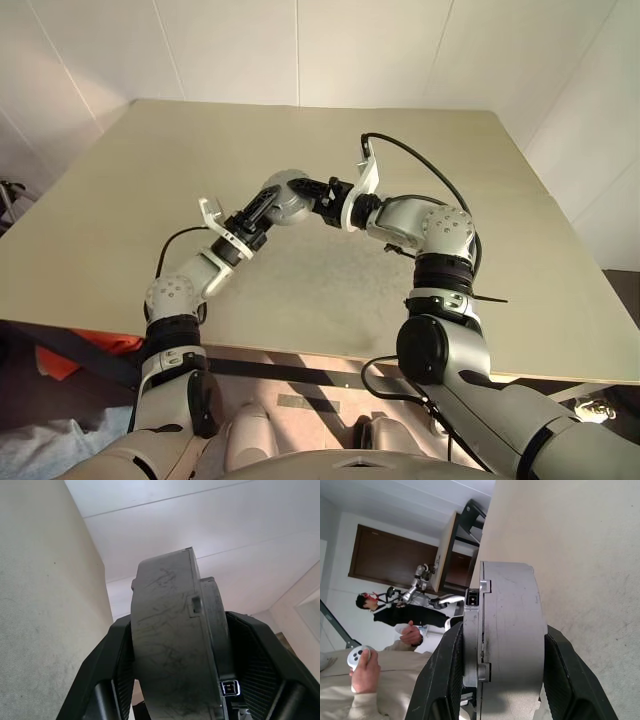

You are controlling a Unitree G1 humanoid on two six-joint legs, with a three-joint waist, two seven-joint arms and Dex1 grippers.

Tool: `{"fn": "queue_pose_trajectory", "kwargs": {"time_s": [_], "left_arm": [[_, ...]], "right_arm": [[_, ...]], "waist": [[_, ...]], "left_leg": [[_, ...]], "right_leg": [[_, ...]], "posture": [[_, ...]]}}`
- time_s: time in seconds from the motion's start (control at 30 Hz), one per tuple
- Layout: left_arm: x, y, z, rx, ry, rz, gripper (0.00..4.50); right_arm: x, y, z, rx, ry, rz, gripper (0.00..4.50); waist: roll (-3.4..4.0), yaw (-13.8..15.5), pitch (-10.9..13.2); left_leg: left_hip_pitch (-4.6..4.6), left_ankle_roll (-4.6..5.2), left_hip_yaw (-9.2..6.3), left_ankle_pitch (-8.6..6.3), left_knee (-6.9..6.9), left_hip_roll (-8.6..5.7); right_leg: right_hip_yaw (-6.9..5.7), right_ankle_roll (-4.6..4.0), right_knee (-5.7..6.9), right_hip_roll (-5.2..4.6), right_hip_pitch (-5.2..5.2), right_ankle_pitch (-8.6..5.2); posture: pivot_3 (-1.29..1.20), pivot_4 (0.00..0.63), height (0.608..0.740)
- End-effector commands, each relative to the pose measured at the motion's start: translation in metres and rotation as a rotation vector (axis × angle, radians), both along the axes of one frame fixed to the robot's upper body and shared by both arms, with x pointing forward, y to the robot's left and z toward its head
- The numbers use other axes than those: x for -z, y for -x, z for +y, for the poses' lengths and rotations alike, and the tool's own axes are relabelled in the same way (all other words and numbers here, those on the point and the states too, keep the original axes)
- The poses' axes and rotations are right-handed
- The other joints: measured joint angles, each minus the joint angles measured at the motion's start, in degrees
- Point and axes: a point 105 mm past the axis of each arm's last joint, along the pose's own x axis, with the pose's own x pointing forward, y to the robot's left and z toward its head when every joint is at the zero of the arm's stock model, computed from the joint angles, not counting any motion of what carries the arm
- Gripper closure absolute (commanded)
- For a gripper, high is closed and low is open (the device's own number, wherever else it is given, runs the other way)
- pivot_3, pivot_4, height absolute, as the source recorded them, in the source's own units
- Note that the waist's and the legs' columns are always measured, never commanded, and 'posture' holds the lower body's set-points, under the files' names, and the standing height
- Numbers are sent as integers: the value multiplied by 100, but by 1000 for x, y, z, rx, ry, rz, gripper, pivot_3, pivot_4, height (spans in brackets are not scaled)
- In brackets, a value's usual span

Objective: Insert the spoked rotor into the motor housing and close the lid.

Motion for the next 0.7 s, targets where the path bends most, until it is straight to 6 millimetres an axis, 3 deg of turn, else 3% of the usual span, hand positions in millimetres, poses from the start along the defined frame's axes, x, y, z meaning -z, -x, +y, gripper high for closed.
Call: {"fn": "queue_pose_trajectory", "kwargs": {"time_s": [0.03, 0.7], "left_arm": [[-5, -4, 2, -18, -24, -17, 2125], [8, -9, 15, -82, -88, 26, 2126]], "right_arm": [[-27, 2, 9, -20, -44, -92, 2332], [-19, -11, -3, 77, 5, -98, 2438]], "waist": [[0, 0, 0], [0, 6, 0]], "left_leg": [[0, 0, 0, 0, 0, 0], [0, 0, -1, 0, 6, 0]], "right_leg": [[0, 0, 1, 0, 0, 0], [0, 2, 4, 0, 2, 3]], "posture": [[0, 0, 740], [0, 0, 740]]}}
